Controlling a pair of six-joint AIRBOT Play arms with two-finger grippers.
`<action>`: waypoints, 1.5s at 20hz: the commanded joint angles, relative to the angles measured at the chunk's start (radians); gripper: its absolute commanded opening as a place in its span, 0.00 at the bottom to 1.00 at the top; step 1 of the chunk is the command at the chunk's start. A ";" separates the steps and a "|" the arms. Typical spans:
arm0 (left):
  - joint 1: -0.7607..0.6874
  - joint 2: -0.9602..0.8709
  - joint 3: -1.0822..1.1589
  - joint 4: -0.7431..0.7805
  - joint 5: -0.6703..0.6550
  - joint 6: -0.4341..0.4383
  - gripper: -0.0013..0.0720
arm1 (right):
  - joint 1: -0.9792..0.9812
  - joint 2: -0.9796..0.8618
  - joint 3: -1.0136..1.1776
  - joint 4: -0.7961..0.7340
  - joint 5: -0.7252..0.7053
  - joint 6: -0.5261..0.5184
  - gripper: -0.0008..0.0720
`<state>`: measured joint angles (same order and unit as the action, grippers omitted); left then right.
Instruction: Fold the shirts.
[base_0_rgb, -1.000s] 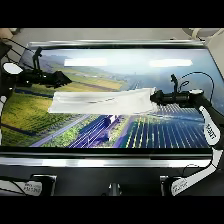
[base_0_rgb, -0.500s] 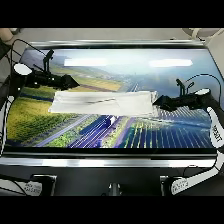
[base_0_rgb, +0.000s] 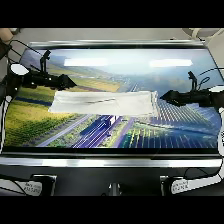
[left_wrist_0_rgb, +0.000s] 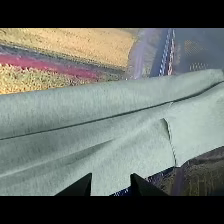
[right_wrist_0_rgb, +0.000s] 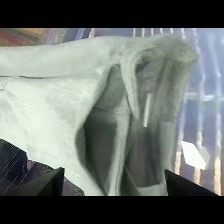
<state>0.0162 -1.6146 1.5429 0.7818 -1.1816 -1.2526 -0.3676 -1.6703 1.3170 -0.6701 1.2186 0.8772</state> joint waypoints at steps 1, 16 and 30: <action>0.001 0.000 0.000 0.000 0.000 0.000 0.45 | 0.092 0.010 0.001 -0.003 -0.079 -0.010 0.99; 0.001 0.000 0.000 0.000 0.000 0.001 0.45 | 0.222 -0.019 0.001 -0.422 -0.261 0.272 0.99; 0.001 0.000 0.000 0.000 -0.008 0.001 0.45 | 0.220 -0.070 0.001 -0.265 -0.188 0.280 0.99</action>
<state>0.0162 -1.6146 1.5429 0.7815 -1.1892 -1.2522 -0.1474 -1.7321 1.3170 -0.9913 1.0016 1.1664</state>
